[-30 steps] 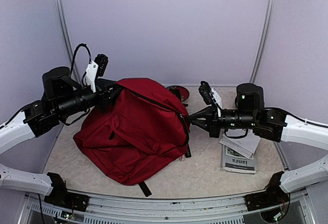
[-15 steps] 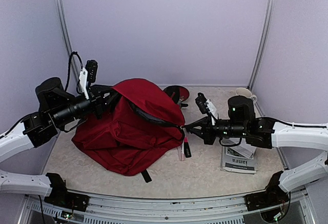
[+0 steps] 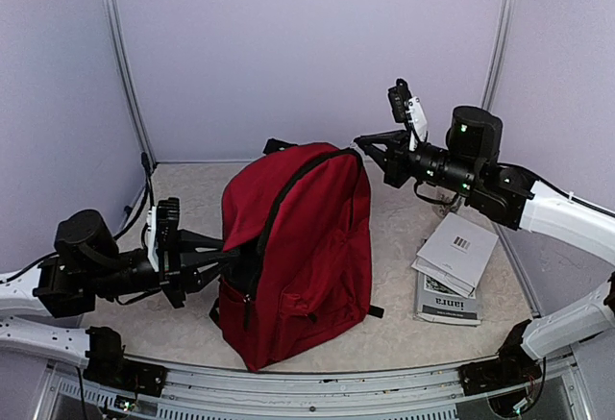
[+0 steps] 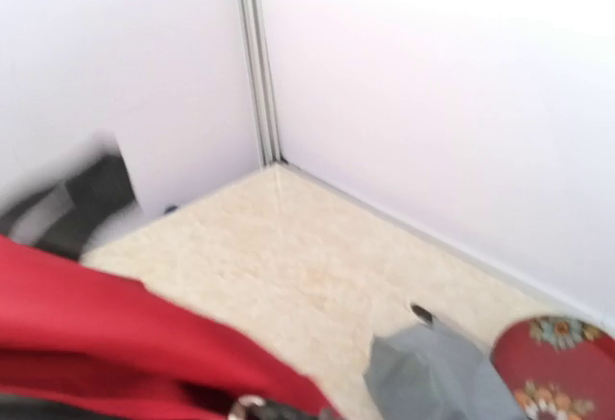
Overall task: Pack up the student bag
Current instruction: Place the largest pocket of the bag in the student bag, then hold the largest pocket of the student bag.
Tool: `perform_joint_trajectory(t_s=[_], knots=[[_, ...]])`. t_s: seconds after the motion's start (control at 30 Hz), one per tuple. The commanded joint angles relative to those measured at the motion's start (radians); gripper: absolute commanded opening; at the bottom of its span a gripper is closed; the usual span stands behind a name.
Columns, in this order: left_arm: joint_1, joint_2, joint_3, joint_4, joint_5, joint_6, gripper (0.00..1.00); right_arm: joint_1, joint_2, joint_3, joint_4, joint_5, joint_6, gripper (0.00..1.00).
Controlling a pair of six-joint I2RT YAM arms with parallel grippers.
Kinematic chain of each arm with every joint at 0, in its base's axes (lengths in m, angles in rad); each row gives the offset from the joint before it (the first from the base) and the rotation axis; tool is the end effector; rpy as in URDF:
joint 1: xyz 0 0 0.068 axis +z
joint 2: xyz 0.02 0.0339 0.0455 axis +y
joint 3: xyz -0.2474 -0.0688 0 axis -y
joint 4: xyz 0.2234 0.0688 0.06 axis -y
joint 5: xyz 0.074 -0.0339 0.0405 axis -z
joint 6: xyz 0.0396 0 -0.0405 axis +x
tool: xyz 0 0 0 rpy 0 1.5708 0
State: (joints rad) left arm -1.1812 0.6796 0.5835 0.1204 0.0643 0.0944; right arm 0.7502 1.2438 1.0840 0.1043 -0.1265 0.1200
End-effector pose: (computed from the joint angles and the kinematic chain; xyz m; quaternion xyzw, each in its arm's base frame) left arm 0.0619 -0.1575 0.3100 0.4342 0.5472 -0.3890 0.6006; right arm 0.2042 0.1971 0.3652 -0.2660 0.6758 0.3307 0.6026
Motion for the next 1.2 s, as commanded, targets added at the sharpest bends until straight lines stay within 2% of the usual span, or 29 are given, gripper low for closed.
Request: perform_joint_trajectory(t_s=[0.0, 0.07, 0.17, 0.23, 0.37, 0.53, 0.6, 0.67, 0.77, 0.87, 0.93, 1.07, 1.17], knots=[[-0.058, 0.03, -0.01, -0.097, -0.031, 0.034, 0.23, -0.009, 0.018, 0.006, 0.072, -0.156, -0.02, 0.0], [-0.074, 0.051, 0.014, -0.138, -0.097, 0.012, 0.29, -0.005, 0.022, -0.016, 0.095, -0.237, -0.013, 0.0], [-0.086, 0.079, 0.071, -0.189, -0.271, -0.004, 0.4, 0.009, 0.01, -0.058, 0.133, -0.324, -0.014, 0.0], [-0.087, 0.091, 0.119, -0.223, -0.347, 0.005, 0.5, 0.016, -0.003, -0.079, 0.151, -0.359, -0.01, 0.0], [-0.088, 0.102, 0.239, -0.282, -0.396, 0.013, 0.66, 0.017, -0.028, -0.096, 0.137, -0.366, -0.016, 0.0], [-0.101, 0.113, 0.35, -0.366, -0.334, 0.013, 0.75, 0.017, -0.058, -0.121, 0.118, -0.379, -0.028, 0.0], [-0.107, 0.115, 0.372, -0.377, -0.41, 0.019, 0.78, 0.017, -0.071, -0.137, 0.118, -0.384, -0.031, 0.0], [-0.106, 0.12, 0.381, -0.354, -0.513, 0.038, 0.87, 0.017, -0.08, -0.151, 0.118, -0.388, -0.031, 0.0], [-0.087, 0.165, 0.39, -0.311, -0.622, 0.126, 0.94, 0.017, -0.08, -0.163, 0.125, -0.401, -0.029, 0.0], [0.0, 0.257, 0.42, -0.308, -0.617, 0.203, 0.96, 0.016, -0.069, -0.167, 0.142, -0.417, -0.018, 0.0], [0.092, 0.322, 0.472, -0.319, -0.58, 0.199, 0.96, 0.017, -0.057, -0.162, 0.147, -0.428, -0.013, 0.0], [0.251, 0.42, 0.516, -0.3, -0.32, 0.221, 0.94, 0.016, -0.045, -0.156, 0.15, -0.425, -0.016, 0.0], [0.36, 0.51, 0.541, -0.266, -0.229, 0.225, 0.89, 0.017, -0.039, -0.152, 0.146, -0.422, -0.027, 0.0]])
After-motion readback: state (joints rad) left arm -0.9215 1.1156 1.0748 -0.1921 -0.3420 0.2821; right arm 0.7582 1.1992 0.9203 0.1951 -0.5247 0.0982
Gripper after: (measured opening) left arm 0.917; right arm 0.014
